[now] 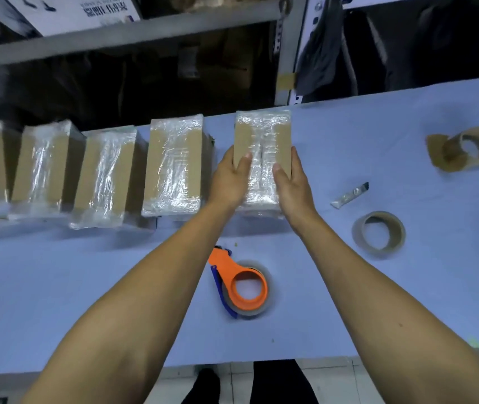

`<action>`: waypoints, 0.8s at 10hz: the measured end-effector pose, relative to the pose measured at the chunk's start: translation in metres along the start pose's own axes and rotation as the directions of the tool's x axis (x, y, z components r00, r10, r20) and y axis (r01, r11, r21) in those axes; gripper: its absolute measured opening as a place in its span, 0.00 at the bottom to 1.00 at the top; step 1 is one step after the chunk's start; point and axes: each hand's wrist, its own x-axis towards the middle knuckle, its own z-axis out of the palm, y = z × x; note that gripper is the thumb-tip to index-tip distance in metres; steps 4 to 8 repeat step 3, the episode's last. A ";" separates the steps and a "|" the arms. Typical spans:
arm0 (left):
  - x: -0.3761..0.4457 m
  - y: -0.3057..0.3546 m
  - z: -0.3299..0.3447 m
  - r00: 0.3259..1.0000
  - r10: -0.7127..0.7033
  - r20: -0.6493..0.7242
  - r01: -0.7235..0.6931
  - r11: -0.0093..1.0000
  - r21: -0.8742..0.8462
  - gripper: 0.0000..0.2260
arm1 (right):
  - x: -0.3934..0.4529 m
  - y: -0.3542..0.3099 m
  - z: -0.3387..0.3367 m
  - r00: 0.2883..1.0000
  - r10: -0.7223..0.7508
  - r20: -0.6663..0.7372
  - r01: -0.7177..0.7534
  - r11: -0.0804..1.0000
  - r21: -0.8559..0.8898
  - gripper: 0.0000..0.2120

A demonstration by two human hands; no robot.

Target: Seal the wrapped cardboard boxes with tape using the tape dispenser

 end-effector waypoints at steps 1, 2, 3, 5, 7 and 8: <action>-0.004 0.006 -0.003 0.999 0.016 -0.050 -0.013 0.998 0.059 0.25 | -0.004 -0.007 -0.005 0.999 -0.008 0.033 0.013 0.985 -0.170 0.30; -0.021 0.022 -0.018 0.988 0.122 -0.090 -0.104 0.978 0.182 0.25 | -0.018 -0.027 -0.014 0.996 -0.083 0.024 0.086 0.907 -0.412 0.30; -0.044 0.034 -0.045 0.943 0.325 -0.074 -0.285 0.900 0.330 0.22 | -0.046 -0.049 -0.018 0.966 -0.255 0.027 0.217 0.754 -0.621 0.29; -0.044 0.034 -0.045 0.943 0.325 -0.074 -0.285 0.900 0.330 0.22 | -0.046 -0.049 -0.018 0.966 -0.255 0.027 0.217 0.754 -0.621 0.29; -0.044 0.034 -0.045 0.943 0.325 -0.074 -0.285 0.900 0.330 0.22 | -0.046 -0.049 -0.018 0.966 -0.255 0.027 0.217 0.754 -0.621 0.29; -0.044 0.034 -0.045 0.943 0.325 -0.074 -0.285 0.900 0.330 0.22 | -0.046 -0.049 -0.018 0.966 -0.255 0.027 0.217 0.754 -0.621 0.29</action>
